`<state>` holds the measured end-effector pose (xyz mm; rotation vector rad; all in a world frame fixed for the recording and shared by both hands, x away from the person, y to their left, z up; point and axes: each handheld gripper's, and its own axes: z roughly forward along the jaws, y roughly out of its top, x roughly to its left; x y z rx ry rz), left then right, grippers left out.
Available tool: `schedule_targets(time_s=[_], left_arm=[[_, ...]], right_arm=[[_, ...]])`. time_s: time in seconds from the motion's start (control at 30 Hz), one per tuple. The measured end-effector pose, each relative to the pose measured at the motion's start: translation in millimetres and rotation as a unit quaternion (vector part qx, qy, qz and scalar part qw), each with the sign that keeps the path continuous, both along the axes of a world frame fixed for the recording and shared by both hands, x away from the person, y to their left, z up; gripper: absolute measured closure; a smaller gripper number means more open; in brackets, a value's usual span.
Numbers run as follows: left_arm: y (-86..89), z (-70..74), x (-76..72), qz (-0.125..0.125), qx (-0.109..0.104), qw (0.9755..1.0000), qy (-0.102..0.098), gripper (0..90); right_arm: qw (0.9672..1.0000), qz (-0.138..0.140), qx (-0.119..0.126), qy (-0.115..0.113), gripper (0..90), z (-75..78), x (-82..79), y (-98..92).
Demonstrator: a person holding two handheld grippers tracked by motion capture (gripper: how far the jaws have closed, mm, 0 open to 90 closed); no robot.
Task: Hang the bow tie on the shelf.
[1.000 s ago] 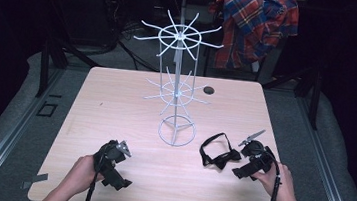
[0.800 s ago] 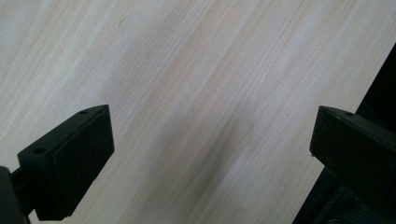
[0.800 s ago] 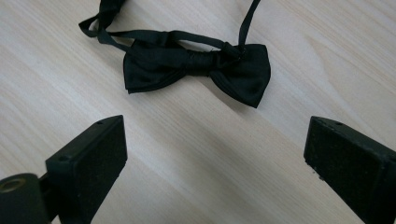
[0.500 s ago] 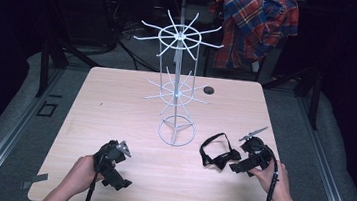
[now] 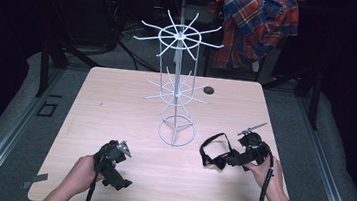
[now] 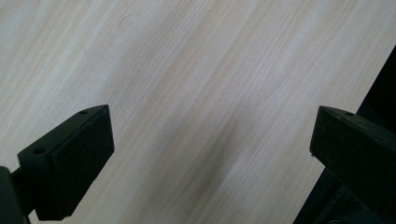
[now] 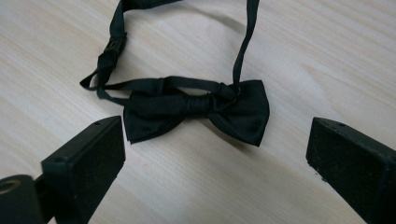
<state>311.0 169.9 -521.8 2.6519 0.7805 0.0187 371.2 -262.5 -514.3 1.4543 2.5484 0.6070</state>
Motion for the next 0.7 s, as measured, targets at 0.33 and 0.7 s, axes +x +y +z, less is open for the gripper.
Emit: schedule_targets(time_s=[0.33, 0.7], left_arm=[[-0.7, -0.7, 0.6, 0.000, 0.003, 1.0000, 0.001, 0.0], [0.3, -1.0, 0.4, 0.003, 0.001, 1.0000, 0.002, 0.0]], right_arm=[[0.9998, -0.016, 0.014, 0.004, 15.1, -5.7, 9.7, 5.1], [0.9989, -0.044, 0.017, 0.008, 48.5, -8.8, 27.0, 8.1]])
